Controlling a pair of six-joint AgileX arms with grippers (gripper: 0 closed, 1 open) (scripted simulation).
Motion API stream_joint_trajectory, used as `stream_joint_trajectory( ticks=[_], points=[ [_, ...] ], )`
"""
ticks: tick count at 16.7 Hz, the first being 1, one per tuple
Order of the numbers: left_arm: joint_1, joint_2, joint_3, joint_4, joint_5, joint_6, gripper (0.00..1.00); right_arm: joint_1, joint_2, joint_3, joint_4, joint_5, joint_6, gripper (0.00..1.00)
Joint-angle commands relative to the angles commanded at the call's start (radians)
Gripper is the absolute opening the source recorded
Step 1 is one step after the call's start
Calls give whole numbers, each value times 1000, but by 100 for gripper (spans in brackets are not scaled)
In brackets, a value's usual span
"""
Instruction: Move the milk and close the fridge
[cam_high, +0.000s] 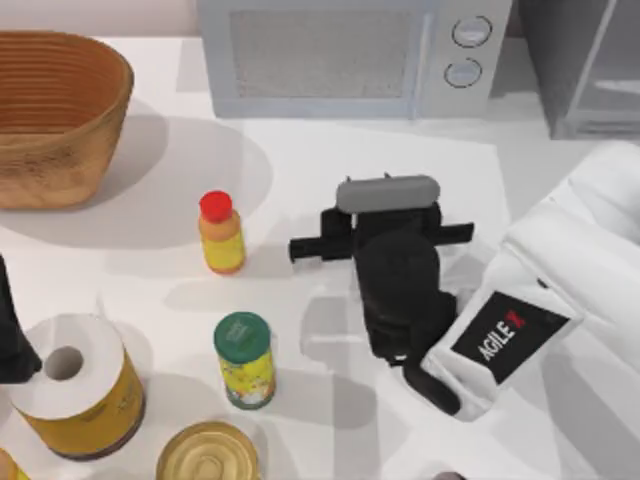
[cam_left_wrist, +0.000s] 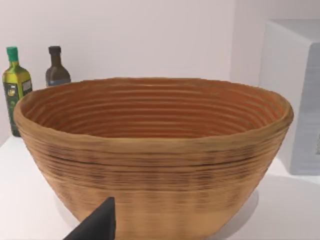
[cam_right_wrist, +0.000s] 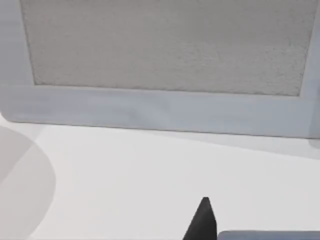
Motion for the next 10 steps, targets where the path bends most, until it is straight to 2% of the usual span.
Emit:
stream_joint_trajectory(
  ticks=[3, 10],
  points=[
    [0, 0, 0, 0, 0, 0, 100, 0, 0, 0, 0, 0, 0, 2],
    [0, 0, 0, 0, 0, 0, 100, 0, 0, 0, 0, 0, 0, 0]
  ],
)
